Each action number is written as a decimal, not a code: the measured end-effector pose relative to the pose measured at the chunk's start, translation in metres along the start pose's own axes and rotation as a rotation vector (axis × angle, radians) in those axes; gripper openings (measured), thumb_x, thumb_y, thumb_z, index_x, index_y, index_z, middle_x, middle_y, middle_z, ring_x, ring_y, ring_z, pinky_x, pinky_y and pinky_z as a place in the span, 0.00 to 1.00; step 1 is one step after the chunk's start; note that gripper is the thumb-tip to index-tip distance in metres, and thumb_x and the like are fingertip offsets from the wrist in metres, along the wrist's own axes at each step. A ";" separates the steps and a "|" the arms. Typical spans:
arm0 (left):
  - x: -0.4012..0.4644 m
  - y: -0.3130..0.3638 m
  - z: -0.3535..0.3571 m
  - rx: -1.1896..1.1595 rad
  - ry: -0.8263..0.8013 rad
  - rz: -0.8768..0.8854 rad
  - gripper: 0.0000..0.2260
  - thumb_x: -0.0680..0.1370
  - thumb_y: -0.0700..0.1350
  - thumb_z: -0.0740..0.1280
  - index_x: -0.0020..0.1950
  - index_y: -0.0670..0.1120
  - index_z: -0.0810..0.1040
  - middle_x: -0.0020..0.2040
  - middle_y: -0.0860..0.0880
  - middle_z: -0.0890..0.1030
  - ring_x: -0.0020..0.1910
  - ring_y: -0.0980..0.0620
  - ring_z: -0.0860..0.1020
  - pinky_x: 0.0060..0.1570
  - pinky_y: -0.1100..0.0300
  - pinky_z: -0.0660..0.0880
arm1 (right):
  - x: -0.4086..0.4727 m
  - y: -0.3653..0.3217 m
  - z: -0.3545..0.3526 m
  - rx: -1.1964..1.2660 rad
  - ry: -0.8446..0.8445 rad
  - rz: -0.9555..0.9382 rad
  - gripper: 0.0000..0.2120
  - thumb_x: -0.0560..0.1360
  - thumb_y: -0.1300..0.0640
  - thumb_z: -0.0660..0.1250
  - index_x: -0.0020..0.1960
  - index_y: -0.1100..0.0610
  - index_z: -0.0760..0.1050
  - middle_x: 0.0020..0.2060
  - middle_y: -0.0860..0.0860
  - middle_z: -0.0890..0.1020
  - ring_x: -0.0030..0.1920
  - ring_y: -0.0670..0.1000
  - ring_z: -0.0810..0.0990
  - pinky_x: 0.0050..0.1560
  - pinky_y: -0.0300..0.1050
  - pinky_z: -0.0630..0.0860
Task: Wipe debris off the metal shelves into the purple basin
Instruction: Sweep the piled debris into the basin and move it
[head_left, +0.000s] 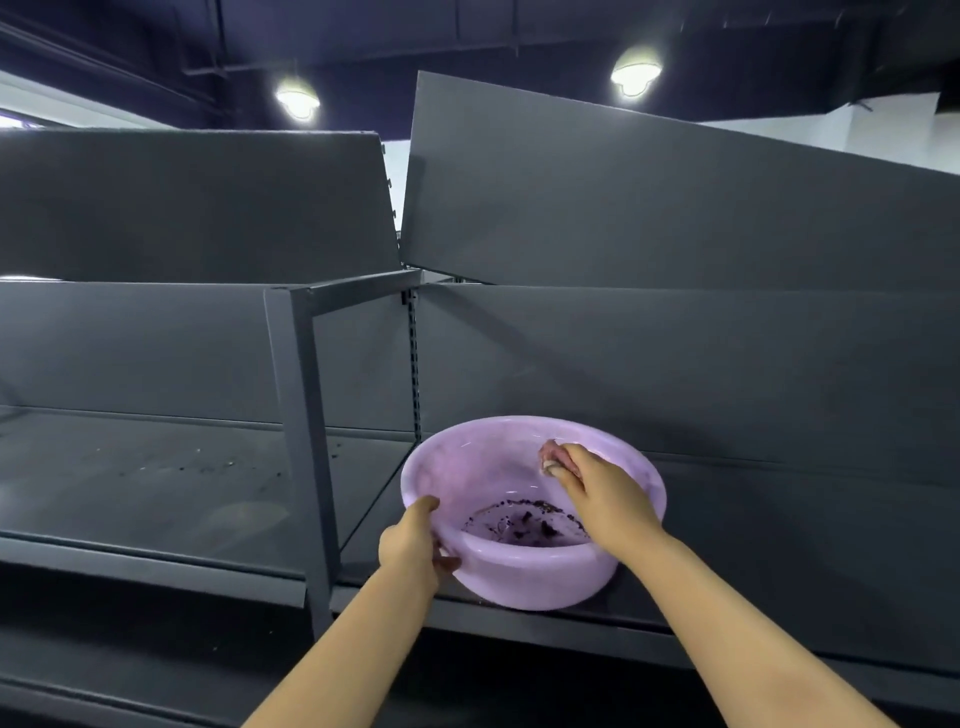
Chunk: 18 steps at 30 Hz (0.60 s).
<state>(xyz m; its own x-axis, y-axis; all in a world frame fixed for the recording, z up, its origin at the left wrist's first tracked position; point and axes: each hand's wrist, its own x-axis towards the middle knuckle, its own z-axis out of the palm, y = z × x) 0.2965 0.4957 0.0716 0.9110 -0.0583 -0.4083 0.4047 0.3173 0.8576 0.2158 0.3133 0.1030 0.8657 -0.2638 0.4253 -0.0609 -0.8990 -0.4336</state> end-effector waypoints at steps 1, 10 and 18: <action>0.003 0.001 0.002 -0.004 -0.007 -0.004 0.07 0.75 0.42 0.67 0.43 0.39 0.72 0.41 0.40 0.73 0.33 0.42 0.71 0.30 0.51 0.72 | 0.002 0.000 0.001 0.000 -0.005 0.006 0.13 0.82 0.49 0.53 0.62 0.48 0.71 0.50 0.33 0.75 0.46 0.38 0.73 0.38 0.28 0.64; 0.006 0.009 -0.014 0.325 -0.161 0.060 0.17 0.79 0.52 0.61 0.57 0.39 0.74 0.54 0.41 0.78 0.48 0.42 0.75 0.47 0.51 0.73 | -0.006 -0.035 -0.003 0.081 0.061 0.113 0.14 0.82 0.50 0.53 0.65 0.49 0.70 0.48 0.40 0.76 0.42 0.43 0.77 0.32 0.29 0.68; -0.022 0.036 -0.137 0.918 -0.307 0.593 0.11 0.78 0.47 0.60 0.39 0.43 0.67 0.34 0.48 0.68 0.33 0.51 0.65 0.32 0.59 0.62 | -0.052 -0.151 0.042 0.213 0.390 0.060 0.18 0.81 0.50 0.54 0.69 0.52 0.69 0.61 0.45 0.77 0.63 0.49 0.75 0.60 0.41 0.69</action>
<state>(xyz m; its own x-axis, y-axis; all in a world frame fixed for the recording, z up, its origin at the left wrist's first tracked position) 0.2800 0.6379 0.0690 0.9083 -0.3993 0.1246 -0.3070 -0.4343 0.8468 0.2004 0.4772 0.1129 0.6093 -0.4621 0.6444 0.0334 -0.7969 -0.6031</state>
